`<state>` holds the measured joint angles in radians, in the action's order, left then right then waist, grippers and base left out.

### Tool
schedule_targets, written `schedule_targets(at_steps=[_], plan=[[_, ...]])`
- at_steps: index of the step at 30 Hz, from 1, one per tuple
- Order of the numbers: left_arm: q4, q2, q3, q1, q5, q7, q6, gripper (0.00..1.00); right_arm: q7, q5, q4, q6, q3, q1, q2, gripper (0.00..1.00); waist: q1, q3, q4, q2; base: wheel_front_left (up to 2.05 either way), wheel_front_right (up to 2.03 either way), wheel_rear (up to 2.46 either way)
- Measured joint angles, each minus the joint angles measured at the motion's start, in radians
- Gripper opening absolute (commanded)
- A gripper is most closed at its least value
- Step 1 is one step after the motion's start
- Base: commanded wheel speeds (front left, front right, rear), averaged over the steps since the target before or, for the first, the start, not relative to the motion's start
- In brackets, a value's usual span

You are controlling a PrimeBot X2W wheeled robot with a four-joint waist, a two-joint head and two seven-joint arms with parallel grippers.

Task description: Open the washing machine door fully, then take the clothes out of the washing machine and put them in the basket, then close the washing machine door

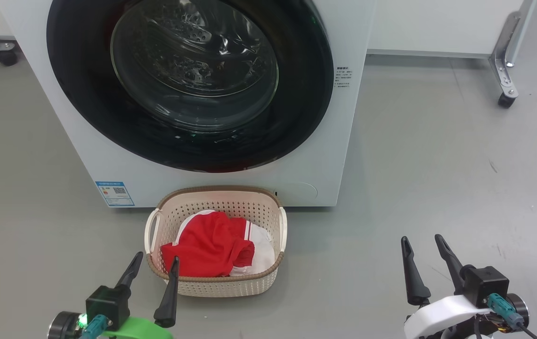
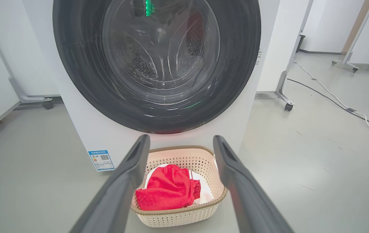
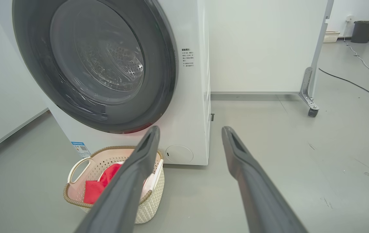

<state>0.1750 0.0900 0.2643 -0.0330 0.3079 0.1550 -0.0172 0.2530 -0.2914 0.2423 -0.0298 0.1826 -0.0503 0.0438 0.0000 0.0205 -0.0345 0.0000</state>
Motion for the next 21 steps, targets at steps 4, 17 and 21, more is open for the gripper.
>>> schedule_targets(at_steps=[4,17,21], plan=[[-0.005,0.0,0.001,-0.002,0.0,-0.002,-0.002,0.0,0.0,0.0,-0.004,-0.001,0.001,0.0,0.0,0.0,0.0,0.0,0.0,0.0,0.0,0.0,0.0],[0.077,-0.018,0.0,-0.041,0.041,-0.013,0.003,0.0,-0.002,-0.038,0.067,0.002,0.002,-0.055,-0.014,0.0,0.0,-0.001,0.002,0.0,0.0,0.0,0.0],[0.077,-0.019,-0.011,-0.04,0.095,-0.022,0.006,0.0,-0.011,-0.094,0.058,0.011,-0.003,-0.055,-0.014,0.0,0.0,-0.002,0.004,0.0,0.0,0.0,0.0]])
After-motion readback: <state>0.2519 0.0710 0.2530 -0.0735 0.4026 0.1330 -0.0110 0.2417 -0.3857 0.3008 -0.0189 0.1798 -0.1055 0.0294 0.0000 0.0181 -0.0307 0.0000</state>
